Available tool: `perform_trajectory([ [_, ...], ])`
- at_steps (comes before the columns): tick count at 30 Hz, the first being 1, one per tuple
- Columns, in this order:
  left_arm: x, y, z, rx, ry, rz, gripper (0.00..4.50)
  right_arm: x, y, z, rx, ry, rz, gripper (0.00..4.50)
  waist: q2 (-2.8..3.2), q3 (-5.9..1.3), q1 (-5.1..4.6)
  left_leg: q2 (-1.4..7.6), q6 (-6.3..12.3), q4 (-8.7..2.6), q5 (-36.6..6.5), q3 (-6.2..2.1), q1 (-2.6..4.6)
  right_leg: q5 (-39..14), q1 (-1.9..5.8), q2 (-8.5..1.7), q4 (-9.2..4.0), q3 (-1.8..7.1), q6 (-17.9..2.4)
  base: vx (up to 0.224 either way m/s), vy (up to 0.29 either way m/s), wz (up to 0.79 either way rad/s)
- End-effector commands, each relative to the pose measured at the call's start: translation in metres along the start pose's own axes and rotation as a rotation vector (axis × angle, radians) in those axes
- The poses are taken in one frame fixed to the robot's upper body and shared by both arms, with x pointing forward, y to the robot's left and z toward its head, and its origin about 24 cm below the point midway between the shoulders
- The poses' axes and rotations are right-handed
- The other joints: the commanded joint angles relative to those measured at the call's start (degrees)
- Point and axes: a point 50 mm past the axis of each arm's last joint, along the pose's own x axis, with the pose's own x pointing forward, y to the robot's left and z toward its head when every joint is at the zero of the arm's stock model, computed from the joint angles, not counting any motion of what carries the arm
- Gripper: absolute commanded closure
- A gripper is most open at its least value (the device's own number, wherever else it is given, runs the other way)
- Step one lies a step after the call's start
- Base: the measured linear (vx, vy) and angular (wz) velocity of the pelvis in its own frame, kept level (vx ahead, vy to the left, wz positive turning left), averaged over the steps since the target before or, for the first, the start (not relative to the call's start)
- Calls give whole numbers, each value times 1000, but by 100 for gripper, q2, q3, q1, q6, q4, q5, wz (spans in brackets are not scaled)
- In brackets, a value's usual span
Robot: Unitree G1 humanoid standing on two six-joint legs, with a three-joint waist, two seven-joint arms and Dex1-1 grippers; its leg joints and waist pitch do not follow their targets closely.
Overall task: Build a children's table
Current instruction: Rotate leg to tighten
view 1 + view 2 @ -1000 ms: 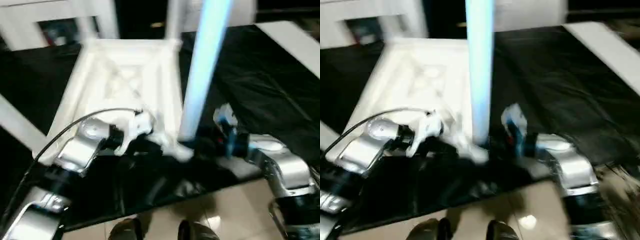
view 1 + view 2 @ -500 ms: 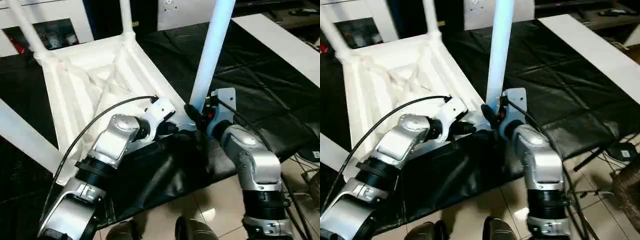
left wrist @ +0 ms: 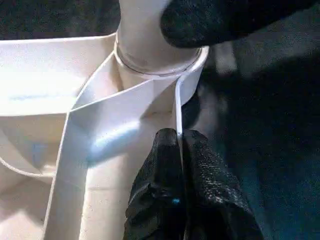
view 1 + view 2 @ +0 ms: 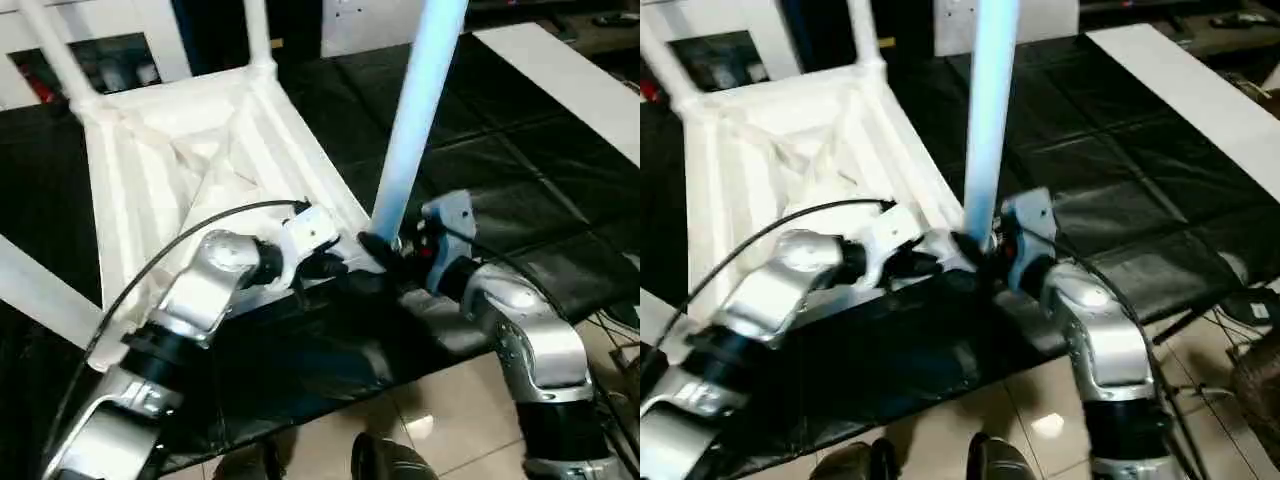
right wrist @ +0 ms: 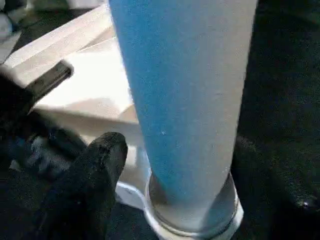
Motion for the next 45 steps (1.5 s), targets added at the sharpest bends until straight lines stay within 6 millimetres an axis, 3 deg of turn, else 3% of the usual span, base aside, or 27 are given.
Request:
perform_trajectory([
  [1,1,-10,-3,62,-15,-126,450,-3,0,5,-40,-21,128,73,11,-435,33,604,657,-322,-609,-295,114,-851,324,-674,-345,413,-1349,0,0,0],
  [4,-9,-10,-6,66,-32,-206,450,-15,2,5,-54,30,333,38,12,-427,89,629,774,-322,-518,-286,109,-632,342,-656,-291,404,-1426,0,0,0],
  [10,-20,-12,-13,84,24,-327,450,-23,0,1,-96,97,528,38,-1,-444,173,634,700,-304,-615,-277,111,-937,331,-691,-305,392,-1463,0,0,0],
  [16,-28,-12,-16,104,63,-423,450,-26,-3,2,-129,130,678,97,16,-460,257,646,746,-289,-511,-270,124,-845,312,-681,-276,388,-1499,0,0,0],
  [18,-29,-13,-17,106,71,-443,450,-26,-2,2,-137,148,714,111,-3,-461,284,653,743,-291,-471,-266,130,-808,308,-671,-269,389,-1508,0,0,0],
  [24,-28,-14,-16,115,70,-477,450,-20,-3,2,-147,149,768,161,3,-479,294,664,748,-266,-407,-275,110,-680,311,-686,-237,379,-1586,0,0,0],
  [35,-28,-13,-17,121,74,-482,450,-16,3,1,-123,162,863,246,1,-478,315,665,684,-274,-506,-273,116,-820,310,-692,-251,385,-1537,0,0,0],
  [43,-27,-11,-20,94,95,-445,450,-20,11,0,-67,149,873,257,-4,-481,340,669,768,-265,-363,-275,110,-708,315,-680,-234,383,-1524,0,0,0],
  [45,-23,-7,-17,46,77,-360,450,-17,18,-1,-31,165,808,257,-5,-468,355,683,726,-277,-420,-282,125,-868,299,-679,-253,385,-1479,0,0,0],
])
